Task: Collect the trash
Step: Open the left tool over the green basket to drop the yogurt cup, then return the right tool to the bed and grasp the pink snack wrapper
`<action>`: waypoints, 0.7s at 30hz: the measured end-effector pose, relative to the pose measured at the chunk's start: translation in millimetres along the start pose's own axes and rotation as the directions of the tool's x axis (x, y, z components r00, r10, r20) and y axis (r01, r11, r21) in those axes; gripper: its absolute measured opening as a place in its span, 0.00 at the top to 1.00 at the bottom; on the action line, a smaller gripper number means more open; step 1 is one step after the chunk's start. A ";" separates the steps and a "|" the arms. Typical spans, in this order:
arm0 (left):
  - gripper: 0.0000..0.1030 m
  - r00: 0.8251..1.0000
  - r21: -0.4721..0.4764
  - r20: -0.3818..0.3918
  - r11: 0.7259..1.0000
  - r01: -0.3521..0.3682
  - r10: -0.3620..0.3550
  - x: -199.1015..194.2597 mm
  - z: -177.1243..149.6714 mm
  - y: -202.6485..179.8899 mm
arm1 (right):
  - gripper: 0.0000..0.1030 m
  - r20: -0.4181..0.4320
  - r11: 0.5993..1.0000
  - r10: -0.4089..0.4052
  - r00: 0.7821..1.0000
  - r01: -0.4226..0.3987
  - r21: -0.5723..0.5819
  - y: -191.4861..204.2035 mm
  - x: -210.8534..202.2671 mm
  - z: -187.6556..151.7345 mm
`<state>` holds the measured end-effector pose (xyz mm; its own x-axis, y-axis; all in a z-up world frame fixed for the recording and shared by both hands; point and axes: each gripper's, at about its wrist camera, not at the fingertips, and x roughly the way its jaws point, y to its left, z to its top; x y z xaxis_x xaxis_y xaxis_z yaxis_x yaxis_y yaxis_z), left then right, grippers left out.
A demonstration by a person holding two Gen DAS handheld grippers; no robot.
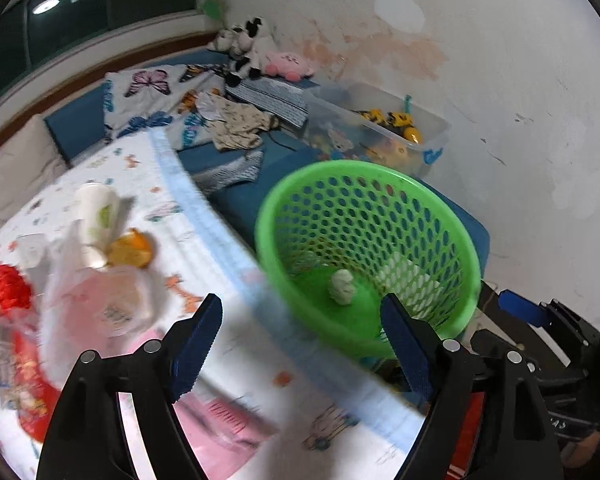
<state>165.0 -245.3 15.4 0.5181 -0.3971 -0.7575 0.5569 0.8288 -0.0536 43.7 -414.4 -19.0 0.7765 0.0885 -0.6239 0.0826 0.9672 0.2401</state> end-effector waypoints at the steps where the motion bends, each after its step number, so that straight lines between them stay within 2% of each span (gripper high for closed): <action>1: 0.24 1.000 -0.004 0.006 1.000 -0.007 0.007 -4.4 -1.6 4.5 | 0.30 -0.001 1.000 0.009 1.000 -0.009 -0.009 4.1 0.8 0.9; 10: 0.24 0.991 -0.090 0.047 0.988 -0.125 0.129 -45.0 -27.5 60.5 | 0.28 -0.006 0.994 0.070 0.998 -0.070 -0.086 44.1 9.6 14.2; 21: 0.24 0.973 -0.238 0.027 0.947 -0.217 0.230 -77.1 -72.7 136.5 | 0.27 -0.045 0.964 0.173 0.984 -0.179 -0.198 109.9 33.9 28.7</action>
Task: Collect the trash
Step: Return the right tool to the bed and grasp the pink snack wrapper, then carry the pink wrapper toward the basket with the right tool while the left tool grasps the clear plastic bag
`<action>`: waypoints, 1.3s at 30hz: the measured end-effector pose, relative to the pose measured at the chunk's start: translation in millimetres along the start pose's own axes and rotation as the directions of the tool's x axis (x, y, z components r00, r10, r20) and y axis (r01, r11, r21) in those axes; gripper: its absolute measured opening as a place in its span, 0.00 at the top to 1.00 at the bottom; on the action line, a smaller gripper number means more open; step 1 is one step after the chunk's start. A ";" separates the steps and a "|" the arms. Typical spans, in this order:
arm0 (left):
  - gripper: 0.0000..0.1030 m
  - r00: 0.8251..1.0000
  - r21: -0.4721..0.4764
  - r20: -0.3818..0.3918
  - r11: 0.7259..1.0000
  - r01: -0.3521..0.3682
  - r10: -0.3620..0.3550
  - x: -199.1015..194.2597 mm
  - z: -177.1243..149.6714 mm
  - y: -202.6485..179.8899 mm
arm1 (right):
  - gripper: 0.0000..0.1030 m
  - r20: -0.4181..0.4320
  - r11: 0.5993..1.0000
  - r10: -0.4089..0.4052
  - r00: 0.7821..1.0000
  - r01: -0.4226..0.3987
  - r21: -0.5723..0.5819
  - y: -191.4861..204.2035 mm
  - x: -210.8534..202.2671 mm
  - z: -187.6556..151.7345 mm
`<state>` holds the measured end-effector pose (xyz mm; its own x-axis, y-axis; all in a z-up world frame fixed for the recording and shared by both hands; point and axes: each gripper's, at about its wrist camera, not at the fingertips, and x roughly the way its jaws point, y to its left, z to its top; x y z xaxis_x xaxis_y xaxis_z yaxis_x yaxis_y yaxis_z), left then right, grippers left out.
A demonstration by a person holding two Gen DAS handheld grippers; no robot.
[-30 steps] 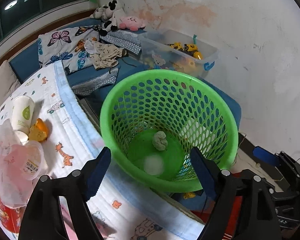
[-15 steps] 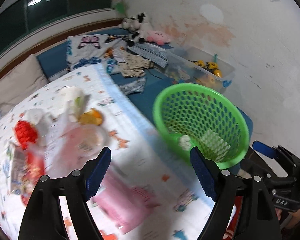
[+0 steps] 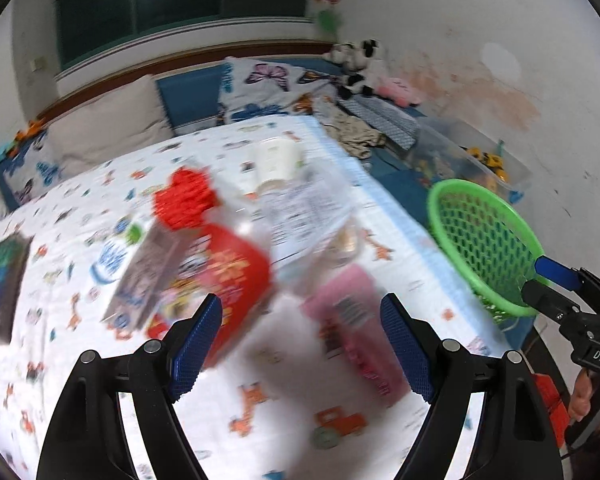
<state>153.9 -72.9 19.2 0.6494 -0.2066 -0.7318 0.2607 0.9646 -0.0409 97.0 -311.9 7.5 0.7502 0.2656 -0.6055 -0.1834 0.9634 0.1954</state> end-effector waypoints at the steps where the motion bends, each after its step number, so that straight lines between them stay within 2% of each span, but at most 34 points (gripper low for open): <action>1: 0.24 1.000 -0.012 -0.001 1.000 -0.006 0.006 -0.8 -2.4 6.4 | 0.27 -0.005 1.000 0.010 1.000 -0.010 -0.006 3.9 2.5 -0.1; 8: 0.24 0.999 -0.089 -0.007 0.995 -0.037 0.036 -3.4 -15.3 45.1 | 0.27 -0.067 0.995 0.080 0.995 -0.084 -0.063 38.5 33.9 0.0; 14: 0.24 0.999 -0.111 -0.002 0.993 -0.044 0.044 -6.9 -24.6 59.1 | 0.26 -0.124 0.986 0.121 0.985 -0.134 -0.103 62.5 60.6 -3.8; 22: 0.24 0.999 -0.127 0.005 0.991 -0.044 0.045 -8.6 -27.8 68.7 | 0.26 -0.201 0.981 0.112 0.973 -0.140 -0.132 77.5 98.3 -12.8; 25: 0.24 0.999 -0.123 0.009 0.992 -0.041 0.043 -7.8 -26.6 69.4 | 0.26 -0.217 0.981 0.084 0.973 -0.119 -0.152 79.2 110.2 -14.5; 30: 0.24 0.999 -0.103 0.013 0.994 -0.035 0.037 -4.3 -21.9 65.2 | 0.26 -0.239 0.982 0.085 0.967 -0.121 -0.143 77.2 120.4 -20.0; 34: 0.24 0.999 -0.079 0.020 0.996 -0.033 0.034 -0.9 -16.1 58.2 | 0.38 -0.236 0.982 0.079 0.969 -0.116 -0.148 75.0 119.0 -20.4; 39: 0.25 0.999 -0.030 0.023 0.999 -0.028 0.029 6.1 -8.3 45.1 | 0.42 -0.224 0.984 0.097 0.970 -0.127 -0.122 69.1 110.1 -19.5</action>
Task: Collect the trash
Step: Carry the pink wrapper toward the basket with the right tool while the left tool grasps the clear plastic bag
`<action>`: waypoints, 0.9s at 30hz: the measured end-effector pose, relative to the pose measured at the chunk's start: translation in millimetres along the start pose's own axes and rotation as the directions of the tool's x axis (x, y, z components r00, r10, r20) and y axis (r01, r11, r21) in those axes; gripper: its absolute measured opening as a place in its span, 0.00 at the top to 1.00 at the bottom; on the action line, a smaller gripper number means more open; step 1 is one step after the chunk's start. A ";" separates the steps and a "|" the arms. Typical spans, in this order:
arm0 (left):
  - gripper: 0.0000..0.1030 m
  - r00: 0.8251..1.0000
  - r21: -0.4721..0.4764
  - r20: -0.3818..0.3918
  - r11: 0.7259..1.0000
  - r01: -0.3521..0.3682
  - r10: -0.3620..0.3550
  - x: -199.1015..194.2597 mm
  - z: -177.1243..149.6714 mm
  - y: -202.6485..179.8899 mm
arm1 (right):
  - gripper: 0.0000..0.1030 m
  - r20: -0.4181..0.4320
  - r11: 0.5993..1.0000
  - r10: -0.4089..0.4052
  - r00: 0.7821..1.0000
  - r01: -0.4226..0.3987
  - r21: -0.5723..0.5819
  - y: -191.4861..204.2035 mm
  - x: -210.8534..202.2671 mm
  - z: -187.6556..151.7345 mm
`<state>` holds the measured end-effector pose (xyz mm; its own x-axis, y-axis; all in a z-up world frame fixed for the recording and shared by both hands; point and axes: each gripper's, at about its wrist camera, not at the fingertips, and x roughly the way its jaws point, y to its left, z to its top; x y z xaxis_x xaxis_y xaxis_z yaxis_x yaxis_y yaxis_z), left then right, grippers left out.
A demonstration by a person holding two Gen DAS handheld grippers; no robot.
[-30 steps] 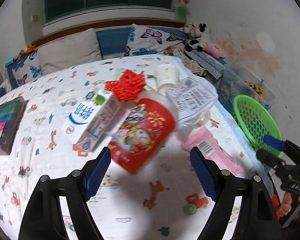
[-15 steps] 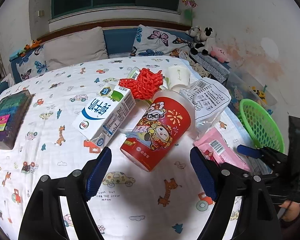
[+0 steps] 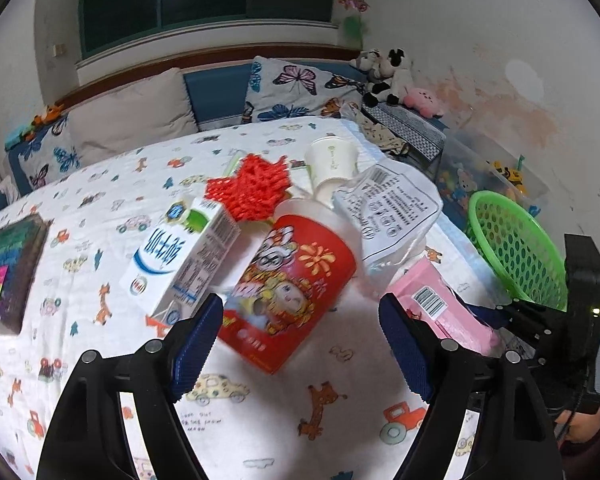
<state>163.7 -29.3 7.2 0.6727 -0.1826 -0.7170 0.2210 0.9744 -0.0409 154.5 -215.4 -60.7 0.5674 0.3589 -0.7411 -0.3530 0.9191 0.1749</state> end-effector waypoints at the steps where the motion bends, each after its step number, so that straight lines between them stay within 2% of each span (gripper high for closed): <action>1: 0.25 1.000 0.010 0.000 1.000 0.001 -0.001 1.4 1.8 -3.0 | 0.42 0.007 1.000 0.000 1.000 0.000 0.004 -1.3 -3.8 -0.8; 11: 0.31 0.999 0.124 0.027 0.992 0.037 -0.041 13.6 20.8 -43.2 | 0.43 0.067 0.998 -0.020 0.998 0.016 0.061 -21.0 -40.5 -7.4; 20: 0.39 0.998 0.213 0.041 0.976 0.037 -0.047 30.7 37.5 -71.2 | 0.43 0.108 0.988 -0.084 0.991 0.069 0.137 -52.1 -66.9 -14.7; 25: 0.50 0.999 0.235 0.018 0.971 0.034 -0.039 45.8 44.9 -78.4 | 0.42 0.118 0.980 -0.115 0.986 0.093 0.175 -68.0 -76.4 -18.9; 27: 0.60 0.999 0.247 0.008 0.969 0.028 -0.031 51.5 45.5 -80.5 | 0.42 0.122 0.976 -0.126 0.984 0.101 0.194 -76.2 -81.0 -21.2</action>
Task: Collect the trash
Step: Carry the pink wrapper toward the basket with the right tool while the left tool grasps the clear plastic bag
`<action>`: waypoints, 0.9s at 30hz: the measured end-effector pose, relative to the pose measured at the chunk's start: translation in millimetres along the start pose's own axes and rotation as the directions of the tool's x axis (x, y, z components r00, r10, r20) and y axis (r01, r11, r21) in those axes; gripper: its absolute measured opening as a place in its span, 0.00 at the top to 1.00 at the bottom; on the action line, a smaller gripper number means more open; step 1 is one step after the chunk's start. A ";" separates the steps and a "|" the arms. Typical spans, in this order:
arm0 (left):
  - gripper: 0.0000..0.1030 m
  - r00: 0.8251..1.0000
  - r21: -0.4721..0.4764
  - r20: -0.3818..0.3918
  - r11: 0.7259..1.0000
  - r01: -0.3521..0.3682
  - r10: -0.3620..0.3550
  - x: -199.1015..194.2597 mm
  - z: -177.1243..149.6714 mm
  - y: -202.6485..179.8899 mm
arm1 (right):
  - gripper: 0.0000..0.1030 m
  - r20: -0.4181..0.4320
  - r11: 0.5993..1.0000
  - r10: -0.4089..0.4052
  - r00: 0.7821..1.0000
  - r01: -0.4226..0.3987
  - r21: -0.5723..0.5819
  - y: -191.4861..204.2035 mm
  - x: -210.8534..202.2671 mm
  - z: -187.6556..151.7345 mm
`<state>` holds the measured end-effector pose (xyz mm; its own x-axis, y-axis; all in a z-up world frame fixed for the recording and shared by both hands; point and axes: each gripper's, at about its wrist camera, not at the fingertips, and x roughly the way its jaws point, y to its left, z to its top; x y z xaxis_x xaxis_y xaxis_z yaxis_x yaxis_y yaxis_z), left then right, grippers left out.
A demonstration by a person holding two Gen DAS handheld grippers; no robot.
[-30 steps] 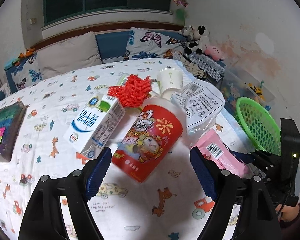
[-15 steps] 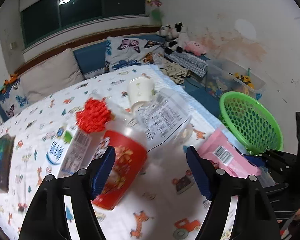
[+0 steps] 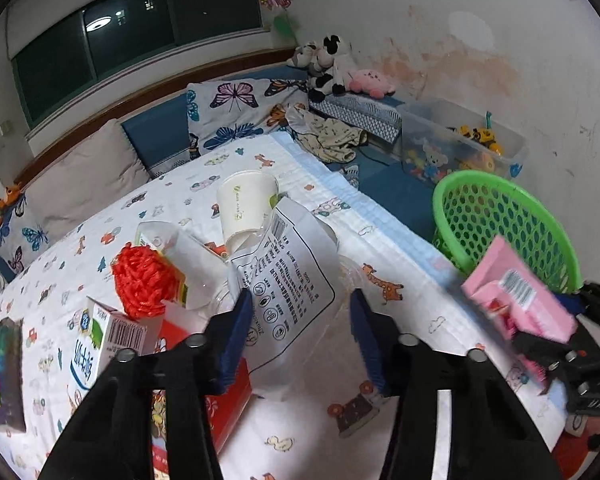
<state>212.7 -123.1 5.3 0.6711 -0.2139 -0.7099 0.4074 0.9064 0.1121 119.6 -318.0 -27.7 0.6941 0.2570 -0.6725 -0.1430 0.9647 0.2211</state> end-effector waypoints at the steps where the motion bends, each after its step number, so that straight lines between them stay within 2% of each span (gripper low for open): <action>1: 0.62 1.000 0.001 -0.004 1.000 -0.003 0.003 2.3 0.7 0.7 | 0.42 0.003 1.000 -0.006 1.000 0.006 0.008 -4.0 -1.7 -0.1; 5: 0.77 1.000 -0.009 0.001 1.000 0.010 -0.010 0.6 2.3 4.7 | 0.42 0.012 0.999 -0.024 1.000 0.024 0.035 -17.0 -6.0 -1.2; 6: 0.85 1.000 -0.006 0.006 1.000 0.011 -0.011 -0.9 3.0 4.7 | 0.42 0.014 0.999 -0.030 0.999 0.029 0.041 -19.3 -6.6 -1.2; 9: 0.90 1.000 -0.006 0.018 1.000 0.011 -0.011 -5.5 5.7 7.7 | 0.42 0.019 0.998 -0.045 0.999 0.044 0.050 -25.3 -8.2 -0.6; 19: 0.94 0.997 -0.049 0.070 0.998 0.033 -0.030 -33.4 15.1 27.3 | 0.42 0.027 0.990 -0.095 0.995 0.092 0.107 -55.1 -12.6 -1.5; 24: 0.94 0.994 -0.048 0.104 0.998 0.031 -0.026 -49.6 20.1 29.1 | 0.42 0.003 0.982 -0.133 0.991 0.132 0.136 -75.0 -6.9 -4.1; 27: 0.94 0.991 -0.049 0.121 0.997 0.053 -0.047 -58.0 25.0 28.2 | 0.42 -0.017 0.977 -0.152 0.988 0.153 0.146 -85.0 -2.5 -6.4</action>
<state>200.7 -94.3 67.0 0.7213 -0.2990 -0.6248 0.4121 0.9102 0.0401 125.6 -400.2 -49.3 0.6959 0.1082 -0.7099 0.0694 0.9738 0.2165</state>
